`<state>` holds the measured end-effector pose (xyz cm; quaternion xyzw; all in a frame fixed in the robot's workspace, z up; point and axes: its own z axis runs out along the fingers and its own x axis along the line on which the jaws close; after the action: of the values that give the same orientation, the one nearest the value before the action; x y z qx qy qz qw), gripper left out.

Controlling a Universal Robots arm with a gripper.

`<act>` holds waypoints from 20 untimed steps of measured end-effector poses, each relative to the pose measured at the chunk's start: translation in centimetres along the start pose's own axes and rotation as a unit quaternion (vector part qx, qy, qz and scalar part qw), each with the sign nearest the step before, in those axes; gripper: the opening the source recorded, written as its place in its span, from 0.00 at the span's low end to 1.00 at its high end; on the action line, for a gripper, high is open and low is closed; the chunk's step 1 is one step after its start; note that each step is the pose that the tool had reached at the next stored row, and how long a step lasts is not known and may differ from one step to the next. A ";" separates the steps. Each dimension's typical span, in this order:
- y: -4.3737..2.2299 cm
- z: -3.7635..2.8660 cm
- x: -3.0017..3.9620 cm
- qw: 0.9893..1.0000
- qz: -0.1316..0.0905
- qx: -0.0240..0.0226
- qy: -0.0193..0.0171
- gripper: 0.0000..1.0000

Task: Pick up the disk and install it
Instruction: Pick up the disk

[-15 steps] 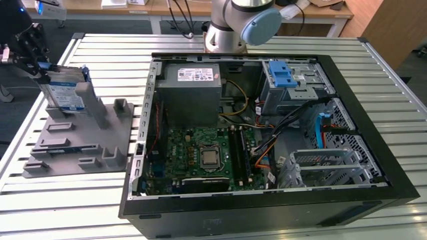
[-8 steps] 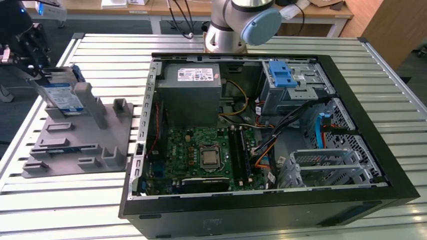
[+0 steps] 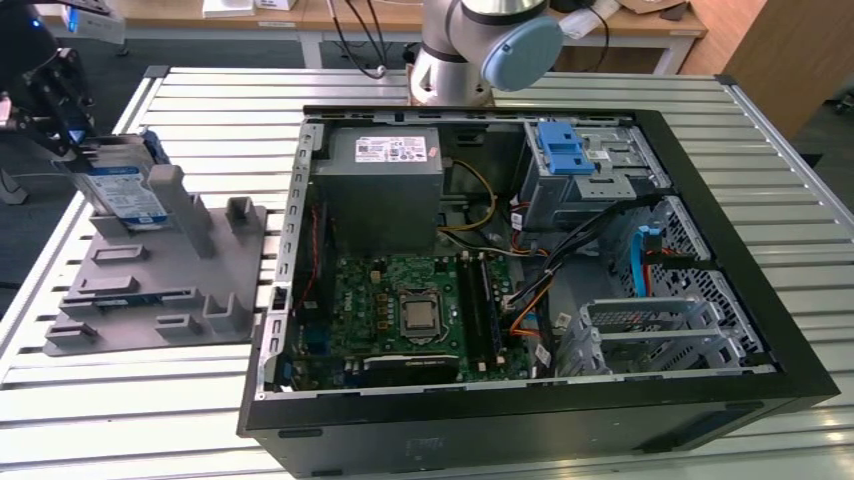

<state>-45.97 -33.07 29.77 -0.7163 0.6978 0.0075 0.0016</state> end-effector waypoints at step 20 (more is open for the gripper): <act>1.09 0.44 -0.03 1.000 0.000 0.000 0.000 0.44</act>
<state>-47.06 -33.07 29.34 -0.7163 0.6978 0.0074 0.0018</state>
